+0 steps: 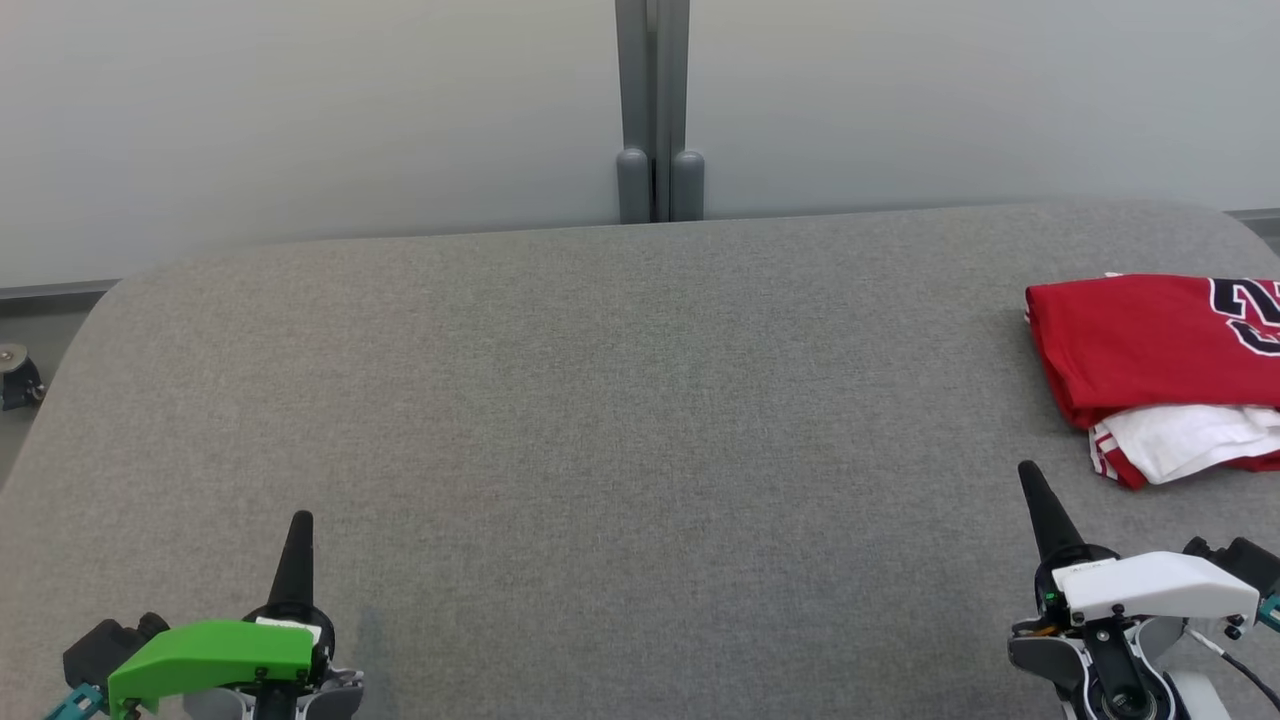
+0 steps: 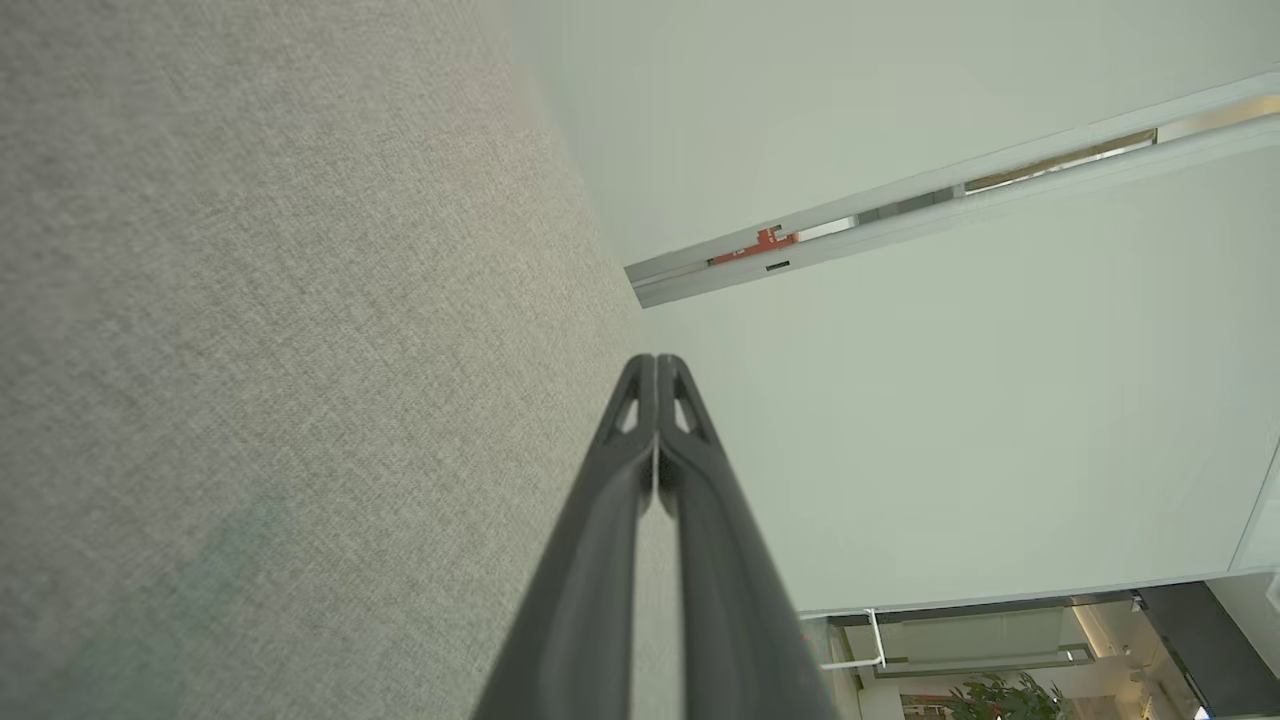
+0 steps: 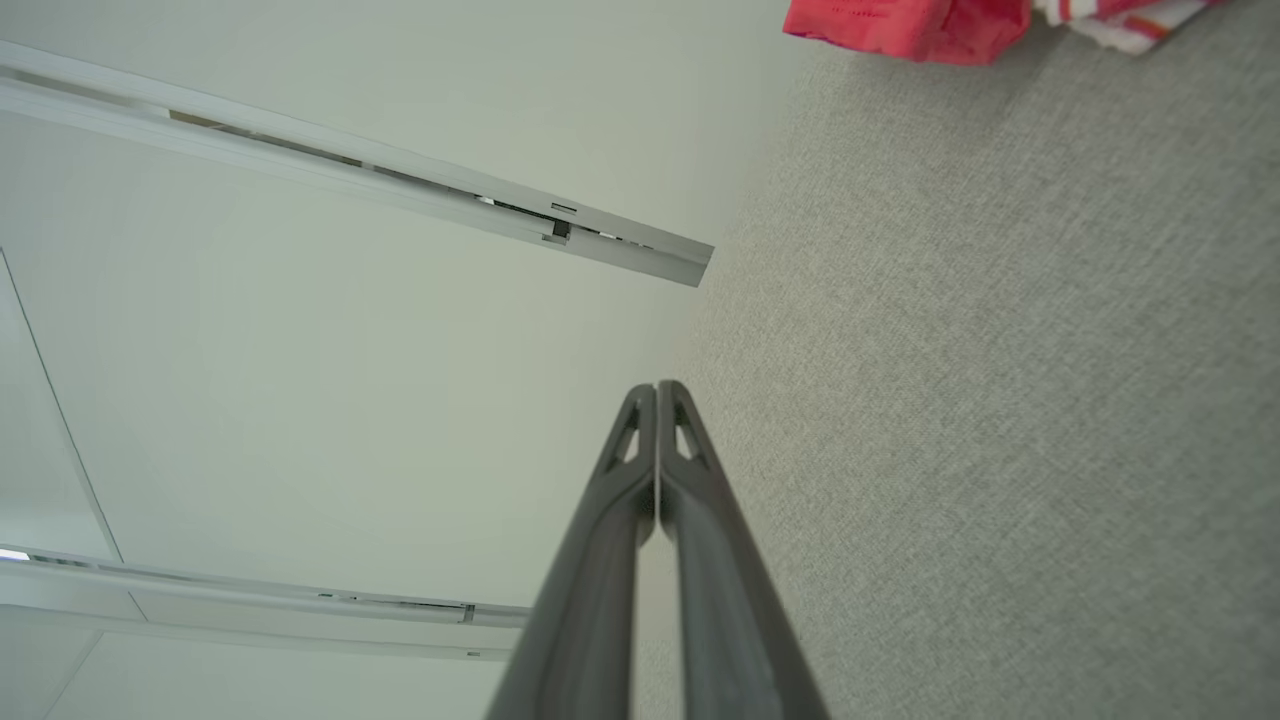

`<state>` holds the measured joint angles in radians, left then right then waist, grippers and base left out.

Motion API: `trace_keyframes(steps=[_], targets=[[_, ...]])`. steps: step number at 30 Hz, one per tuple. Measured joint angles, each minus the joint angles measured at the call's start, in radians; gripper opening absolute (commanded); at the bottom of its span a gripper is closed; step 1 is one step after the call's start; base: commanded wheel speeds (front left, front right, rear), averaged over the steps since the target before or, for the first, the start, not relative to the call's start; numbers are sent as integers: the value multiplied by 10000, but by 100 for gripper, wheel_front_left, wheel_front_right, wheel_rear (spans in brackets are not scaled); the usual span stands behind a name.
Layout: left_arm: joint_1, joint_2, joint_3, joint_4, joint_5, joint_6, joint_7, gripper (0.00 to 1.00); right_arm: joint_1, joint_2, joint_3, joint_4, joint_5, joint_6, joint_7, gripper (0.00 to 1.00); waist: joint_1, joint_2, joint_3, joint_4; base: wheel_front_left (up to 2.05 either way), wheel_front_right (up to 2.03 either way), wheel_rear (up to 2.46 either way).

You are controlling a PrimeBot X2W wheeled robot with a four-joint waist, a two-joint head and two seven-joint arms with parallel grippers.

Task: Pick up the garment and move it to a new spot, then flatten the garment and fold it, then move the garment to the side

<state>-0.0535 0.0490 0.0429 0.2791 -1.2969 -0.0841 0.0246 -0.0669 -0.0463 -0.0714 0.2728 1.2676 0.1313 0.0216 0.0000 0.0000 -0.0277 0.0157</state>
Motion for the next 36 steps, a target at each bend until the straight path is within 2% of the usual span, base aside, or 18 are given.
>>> trace_keyframes(steps=[36], targets=[[-400, -2, 564, -259, -2499, -360, 711, 0, -273, -13, -339, -201, 2725, -2, 744, 0, 0, 0, 237, -120, 0, 0, 0]])
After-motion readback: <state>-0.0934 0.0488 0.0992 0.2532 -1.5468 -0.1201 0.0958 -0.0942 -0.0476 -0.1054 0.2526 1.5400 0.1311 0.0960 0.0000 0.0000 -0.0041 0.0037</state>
